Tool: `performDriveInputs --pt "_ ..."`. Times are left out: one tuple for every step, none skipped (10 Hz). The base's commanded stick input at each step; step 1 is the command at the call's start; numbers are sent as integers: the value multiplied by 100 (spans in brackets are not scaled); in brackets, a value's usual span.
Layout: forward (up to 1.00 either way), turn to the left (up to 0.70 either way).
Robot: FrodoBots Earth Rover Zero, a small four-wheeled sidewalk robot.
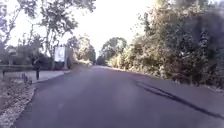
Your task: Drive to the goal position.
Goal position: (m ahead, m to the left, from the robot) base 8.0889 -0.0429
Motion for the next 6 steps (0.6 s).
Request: performDriveInputs --pt "100 0" --pt "100 0" --pt "100 0" --pt "100 0" --pt "100 0" --pt "100 0"
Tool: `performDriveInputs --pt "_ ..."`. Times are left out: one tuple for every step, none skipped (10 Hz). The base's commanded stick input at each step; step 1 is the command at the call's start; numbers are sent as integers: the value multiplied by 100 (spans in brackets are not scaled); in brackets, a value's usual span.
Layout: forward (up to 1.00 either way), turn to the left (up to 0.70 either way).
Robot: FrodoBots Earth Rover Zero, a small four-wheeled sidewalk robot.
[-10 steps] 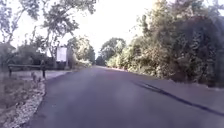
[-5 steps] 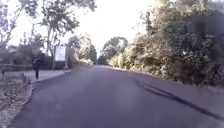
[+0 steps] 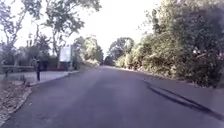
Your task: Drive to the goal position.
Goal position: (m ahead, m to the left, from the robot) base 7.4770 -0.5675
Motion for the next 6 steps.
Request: performDriveInputs --pt "100 0" --pt "100 0" --pt "100 0" --pt "100 0" --pt "100 0" --pt "100 0"
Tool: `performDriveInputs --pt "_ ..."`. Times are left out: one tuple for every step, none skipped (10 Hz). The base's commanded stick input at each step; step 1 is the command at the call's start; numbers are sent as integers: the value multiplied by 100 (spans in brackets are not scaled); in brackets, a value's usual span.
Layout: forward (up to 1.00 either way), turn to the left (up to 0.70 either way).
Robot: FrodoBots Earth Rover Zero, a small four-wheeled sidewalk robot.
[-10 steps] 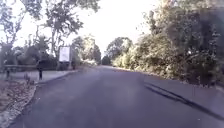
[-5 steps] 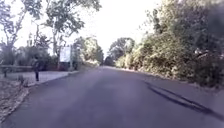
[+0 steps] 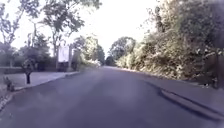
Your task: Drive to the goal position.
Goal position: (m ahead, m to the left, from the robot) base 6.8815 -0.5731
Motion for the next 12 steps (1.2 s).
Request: performDriveInputs --pt "100 0" --pt "100 0" --pt "100 0" --pt "100 0" --pt "100 0" --pt "100 0" --pt "100 0" --pt "100 0" --pt "100 0" --pt "100 0" --pt "100 0" --pt "100 0"
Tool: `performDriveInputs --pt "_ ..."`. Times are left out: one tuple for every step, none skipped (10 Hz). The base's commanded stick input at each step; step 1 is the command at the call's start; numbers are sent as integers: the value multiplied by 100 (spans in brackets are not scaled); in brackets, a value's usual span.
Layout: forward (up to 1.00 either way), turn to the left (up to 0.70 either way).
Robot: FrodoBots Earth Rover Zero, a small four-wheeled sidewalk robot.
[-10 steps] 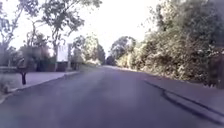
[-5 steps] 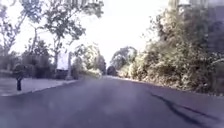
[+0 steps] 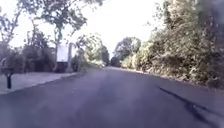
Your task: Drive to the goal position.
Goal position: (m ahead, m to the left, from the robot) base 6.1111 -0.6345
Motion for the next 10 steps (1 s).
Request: performDriveInputs --pt "100 0" --pt "100 0" --pt "100 0" --pt "100 0" --pt "100 0" --pt "100 0" --pt "100 0" --pt "100 0" --pt "100 0" --pt "100 0"
